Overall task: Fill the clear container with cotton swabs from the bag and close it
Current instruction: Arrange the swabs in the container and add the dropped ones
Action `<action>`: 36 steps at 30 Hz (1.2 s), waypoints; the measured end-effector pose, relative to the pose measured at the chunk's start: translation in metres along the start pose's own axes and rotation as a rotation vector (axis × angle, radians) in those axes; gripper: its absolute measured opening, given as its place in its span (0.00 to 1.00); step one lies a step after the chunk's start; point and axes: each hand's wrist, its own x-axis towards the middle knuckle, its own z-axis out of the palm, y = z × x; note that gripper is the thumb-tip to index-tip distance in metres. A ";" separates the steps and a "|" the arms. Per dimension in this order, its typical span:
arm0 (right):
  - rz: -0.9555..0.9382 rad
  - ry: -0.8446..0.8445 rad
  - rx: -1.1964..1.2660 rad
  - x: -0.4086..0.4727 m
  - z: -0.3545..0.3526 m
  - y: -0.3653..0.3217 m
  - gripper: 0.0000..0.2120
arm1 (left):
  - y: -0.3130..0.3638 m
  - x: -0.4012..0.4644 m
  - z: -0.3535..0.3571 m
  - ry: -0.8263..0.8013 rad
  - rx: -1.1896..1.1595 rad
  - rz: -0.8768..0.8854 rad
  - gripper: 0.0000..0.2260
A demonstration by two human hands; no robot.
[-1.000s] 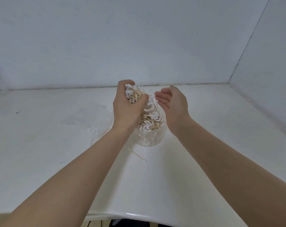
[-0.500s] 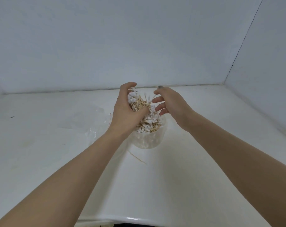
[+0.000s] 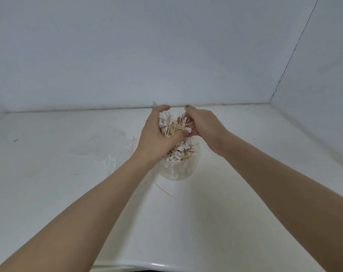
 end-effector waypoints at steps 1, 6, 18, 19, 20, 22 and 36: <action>-0.001 0.001 0.001 0.000 0.000 0.000 0.22 | 0.000 0.000 0.001 -0.017 -0.009 -0.002 0.32; -0.017 -0.032 0.068 -0.006 0.005 -0.002 0.26 | 0.003 0.004 0.004 -0.012 -0.022 0.001 0.29; -0.032 0.004 0.121 -0.007 0.010 -0.005 0.24 | 0.010 0.009 0.008 0.059 -0.185 -0.021 0.22; -0.037 -0.014 0.126 -0.009 0.010 -0.005 0.24 | 0.011 0.009 0.007 0.059 -0.212 -0.031 0.23; -0.040 -0.039 0.136 -0.011 0.010 -0.005 0.24 | 0.012 0.009 0.007 0.053 -0.239 -0.041 0.24; -0.042 -0.085 0.147 -0.013 0.010 -0.003 0.24 | 0.014 0.010 0.007 0.041 -0.276 -0.059 0.26; 0.054 -0.104 0.225 -0.015 0.026 -0.008 0.23 | 0.016 0.013 0.006 0.043 -0.501 -0.170 0.29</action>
